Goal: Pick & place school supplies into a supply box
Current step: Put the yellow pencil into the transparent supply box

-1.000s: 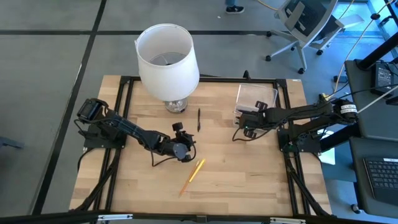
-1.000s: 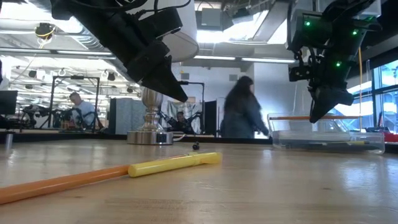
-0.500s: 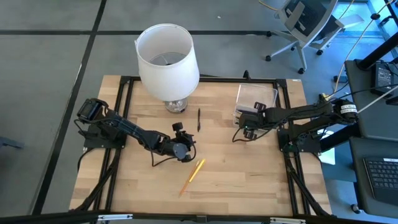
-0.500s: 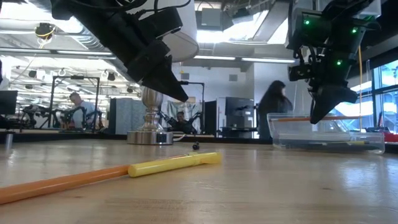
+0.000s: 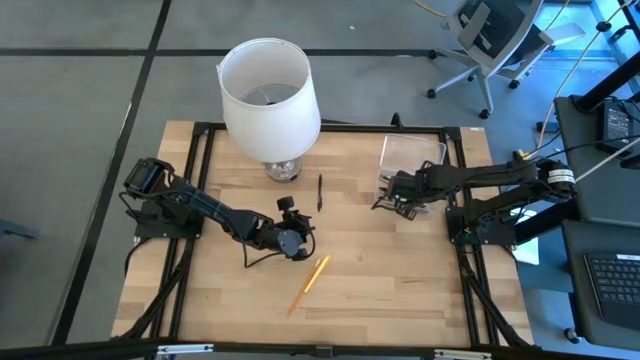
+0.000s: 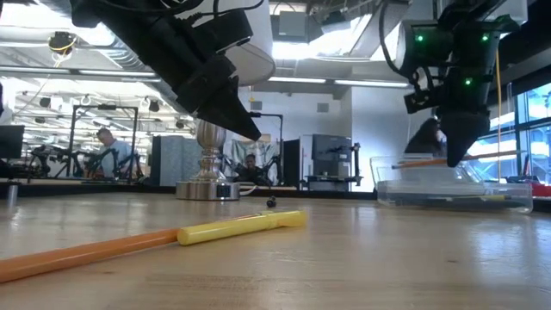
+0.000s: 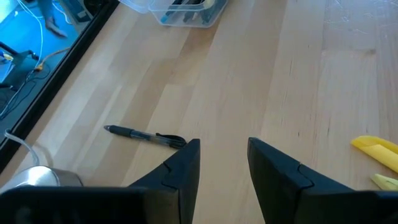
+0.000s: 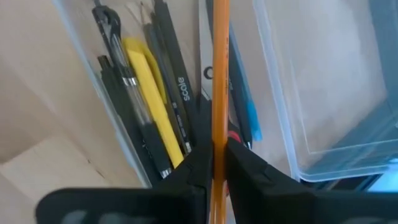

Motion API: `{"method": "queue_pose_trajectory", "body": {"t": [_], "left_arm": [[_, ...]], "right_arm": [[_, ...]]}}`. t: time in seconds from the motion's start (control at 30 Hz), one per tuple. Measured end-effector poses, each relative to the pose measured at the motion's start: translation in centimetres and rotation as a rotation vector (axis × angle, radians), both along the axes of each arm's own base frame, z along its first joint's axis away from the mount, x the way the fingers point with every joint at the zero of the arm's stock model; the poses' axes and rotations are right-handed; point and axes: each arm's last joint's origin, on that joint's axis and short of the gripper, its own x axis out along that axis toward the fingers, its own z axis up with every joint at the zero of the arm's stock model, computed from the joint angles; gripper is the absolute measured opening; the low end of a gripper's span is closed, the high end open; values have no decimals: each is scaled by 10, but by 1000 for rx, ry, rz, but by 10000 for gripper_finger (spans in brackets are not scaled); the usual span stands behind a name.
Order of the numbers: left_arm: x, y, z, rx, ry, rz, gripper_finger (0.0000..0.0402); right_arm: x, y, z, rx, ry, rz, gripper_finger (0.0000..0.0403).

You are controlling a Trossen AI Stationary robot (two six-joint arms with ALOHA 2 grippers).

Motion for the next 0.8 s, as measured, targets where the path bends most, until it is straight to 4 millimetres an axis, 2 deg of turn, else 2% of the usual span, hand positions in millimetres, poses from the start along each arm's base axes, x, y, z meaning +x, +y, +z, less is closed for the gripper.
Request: {"method": "queue_pose_trajectory", "body": {"t": [0.2,0.43,0.6,0.8], "left_arm": [[0,0,0,-3,1,-3,127],[0,0,0,-20,-9,9,127],[0,0,0,-20,-8,9,127],[0,0,0,-21,-8,9,127]], "right_arm": [[4,-1,0,-2,-41,-8,41],[4,-9,-1,30,-86,-122,41],[6,-15,-7,66,-60,-149,41],[12,-20,-21,71,31,-90,41]]}}
